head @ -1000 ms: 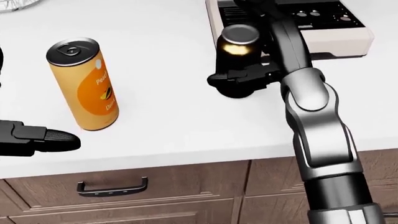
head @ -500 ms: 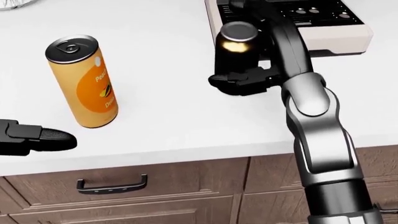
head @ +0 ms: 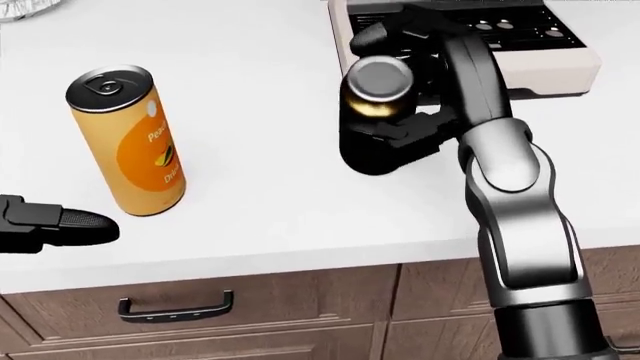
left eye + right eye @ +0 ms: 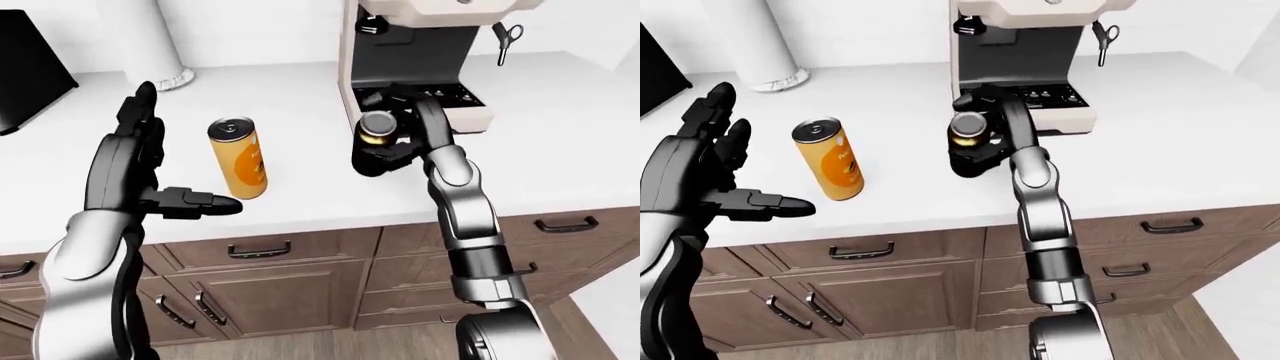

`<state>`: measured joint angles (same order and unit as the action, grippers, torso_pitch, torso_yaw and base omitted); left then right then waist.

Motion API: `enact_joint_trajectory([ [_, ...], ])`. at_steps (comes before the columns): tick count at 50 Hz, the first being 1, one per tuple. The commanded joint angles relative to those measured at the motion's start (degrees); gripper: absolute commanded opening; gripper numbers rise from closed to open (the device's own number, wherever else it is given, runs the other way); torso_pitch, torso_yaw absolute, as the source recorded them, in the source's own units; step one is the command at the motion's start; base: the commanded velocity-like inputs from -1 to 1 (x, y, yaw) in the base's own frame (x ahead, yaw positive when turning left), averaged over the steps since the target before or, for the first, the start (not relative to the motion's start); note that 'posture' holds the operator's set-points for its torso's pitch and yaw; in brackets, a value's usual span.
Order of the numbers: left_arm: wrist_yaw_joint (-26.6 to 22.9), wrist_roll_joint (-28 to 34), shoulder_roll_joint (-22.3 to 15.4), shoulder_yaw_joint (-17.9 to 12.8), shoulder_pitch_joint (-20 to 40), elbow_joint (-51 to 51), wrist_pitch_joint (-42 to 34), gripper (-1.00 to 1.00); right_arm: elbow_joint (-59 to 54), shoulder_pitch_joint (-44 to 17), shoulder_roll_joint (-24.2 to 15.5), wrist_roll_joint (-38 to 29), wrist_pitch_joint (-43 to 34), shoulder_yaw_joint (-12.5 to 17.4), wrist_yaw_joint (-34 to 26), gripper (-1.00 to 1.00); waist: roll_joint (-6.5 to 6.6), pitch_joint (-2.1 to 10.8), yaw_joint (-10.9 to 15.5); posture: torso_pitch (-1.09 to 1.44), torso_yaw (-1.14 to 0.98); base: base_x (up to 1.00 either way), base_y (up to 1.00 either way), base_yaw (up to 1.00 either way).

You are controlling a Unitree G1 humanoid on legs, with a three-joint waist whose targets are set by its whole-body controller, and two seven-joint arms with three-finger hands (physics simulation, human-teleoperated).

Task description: Move the drinks to the dining counter.

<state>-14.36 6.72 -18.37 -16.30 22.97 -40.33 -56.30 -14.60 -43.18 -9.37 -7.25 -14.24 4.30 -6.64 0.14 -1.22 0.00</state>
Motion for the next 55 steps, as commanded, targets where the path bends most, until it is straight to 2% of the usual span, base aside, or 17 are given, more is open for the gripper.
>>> enact_joint_trajectory([
  [1,0.2,0.2,-0.8,-0.5,1.5,-1.6,1.3,1.0,1.7,-1.4,-0.3,-0.1,0.4,-0.1,-0.6,-0.77,0.18,1.31,0.0,0.0,0.0,0.0,0.0,0.0],
  [4,0.2,0.2,-1.0,-0.4,2.0,-1.6,0.9,1.0,2.4,-1.5,-0.3,-0.2,-0.1,-0.1,-0.6,-1.0,0.18,1.25,0.0,0.0,0.0,0.0,0.0,0.0],
  [11,0.2,0.1,-0.9,-0.2,2.1,-1.8,0.7,1.0,7.7,-1.0,0.1,-0.8,-3.5,-0.5,-0.9,-1.0,0.16,1.06,0.0,0.0,0.0,0.0,0.0,0.0],
  [15,0.4,0.2,-0.6,-0.1,1.9,-1.4,1.2,1.0,17.0,0.4,0.4,0.0,-10.2,-0.2,-1.9,-1.0,0.11,0.88,0.1,0.0,0.0,0.0,0.0,0.0],
  [21,0.4,0.2,-0.1,0.4,1.4,-1.0,1.9,1.0,22.5,-0.2,1.5,1.8,-14.9,-0.7,-2.1,-1.0,0.23,0.58,0.0,0.0,0.0,0.0,0.0,0.0],
  [24,0.5,0.2,0.4,0.8,1.3,-0.9,2.0,1.0,29.7,1.6,2.0,2.2,-20.0,-1.2,-1.9,-1.0,0.16,0.57,0.1,0.0,0.0,0.0,0.0,0.0],
  [27,1.0,-1.0,1.5,0.7,2.1,-0.5,1.6,1.0,32.5,0.6,2.5,5.0,-23.4,1.1,0.4,-1.0,0.13,0.5,0.1,0.0,0.0,0.0,0.0,0.0],
  [28,1.1,-0.9,1.3,1.4,1.9,-0.3,1.8,1.0,32.7,0.3,1.6,4.8,-24.1,0.4,1.0,-1.0,0.12,0.56,0.1,0.0,0.0,0.0,0.0,0.0],
  [30,1.2,-1.0,1.4,1.9,2.1,-0.1,1.8,1.0,34.0,-0.7,1.7,6.3,-26.9,1.4,2.8,-1.0,0.1,0.51,0.1,0.0,0.0,0.0,0.0,0.0],
  [31,1.2,-1.0,1.5,2.2,2.1,-0.1,1.8,1.0,35.4,-0.8,0.6,5.8,-28.3,0.9,3.3,-1.0,0.1,0.54,0.1,0.0,0.0,0.0,0.0,0.0],
  [38,1.3,-0.9,2.0,3.3,2.8,0.5,1.3,1.0,36.1,-2.8,0.2,6.9,-29.8,0.4,5.1,-1.0,0.07,0.48,0.1,0.0,0.0,0.0,0.0,0.0],
  [43,1.6,-0.6,2.7,4.6,3.5,2.4,2.4,1.0,37.3,-2.5,0.1,5.5,-31.2,-0.9,3.0,-1.0,0.05,0.47,0.1,0.0,0.0,0.0,0.0,0.0],
  [44,1.5,-0.6,2.9,4.8,3.7,2.9,2.6,1.0,37.6,-2.1,-0.5,4.1,-31.1,-2.1,2.1,-1.0,0.06,0.5,0.1,0.0,0.0,0.0,0.0,0.0],
  [55,2.7,0.7,2.4,5.2,5.9,11.7,8.5,1.0,41.4,-0.1,0.8,2.0,-32.2,-0.9,0.0,-1.0,-0.04,0.69,0.2,0.0,0.0,0.0,0.0,0.0],
])
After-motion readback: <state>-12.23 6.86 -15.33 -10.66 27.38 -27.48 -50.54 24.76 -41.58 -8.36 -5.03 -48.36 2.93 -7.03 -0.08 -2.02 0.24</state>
